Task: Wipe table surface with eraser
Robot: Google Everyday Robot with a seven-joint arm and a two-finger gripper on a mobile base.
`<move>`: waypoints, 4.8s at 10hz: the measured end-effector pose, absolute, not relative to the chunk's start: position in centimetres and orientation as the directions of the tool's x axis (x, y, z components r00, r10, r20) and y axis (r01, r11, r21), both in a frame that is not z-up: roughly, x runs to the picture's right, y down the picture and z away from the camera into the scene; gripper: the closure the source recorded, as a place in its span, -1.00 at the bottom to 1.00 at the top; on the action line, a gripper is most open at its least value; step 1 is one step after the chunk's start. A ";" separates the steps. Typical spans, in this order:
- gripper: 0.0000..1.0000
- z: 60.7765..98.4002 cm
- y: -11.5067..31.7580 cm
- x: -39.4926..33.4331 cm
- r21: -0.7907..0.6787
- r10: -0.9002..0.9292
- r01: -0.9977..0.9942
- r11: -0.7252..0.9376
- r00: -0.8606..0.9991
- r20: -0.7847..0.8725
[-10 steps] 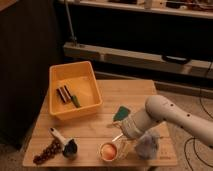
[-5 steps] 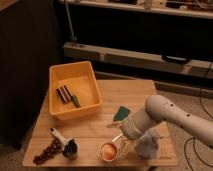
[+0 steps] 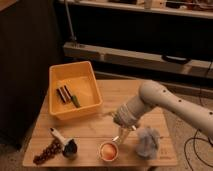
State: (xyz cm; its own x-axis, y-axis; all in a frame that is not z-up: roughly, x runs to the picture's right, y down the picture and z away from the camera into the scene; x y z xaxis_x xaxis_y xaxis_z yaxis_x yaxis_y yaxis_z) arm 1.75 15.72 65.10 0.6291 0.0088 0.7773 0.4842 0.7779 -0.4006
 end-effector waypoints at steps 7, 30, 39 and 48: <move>-0.60 65.5 7.0 -6.0 0.077 -0.627 0.853 0.516 0.315 0.712; -0.60 72.7 0.0 -4.2 0.225 -0.829 0.912 0.344 0.182 0.529; -0.60 75.0 -8.8 -11.2 0.356 -0.917 0.933 0.045 -0.103 0.386; -0.60 82.3 -8.4 -17.8 0.331 -0.884 0.943 -0.039 -0.188 0.429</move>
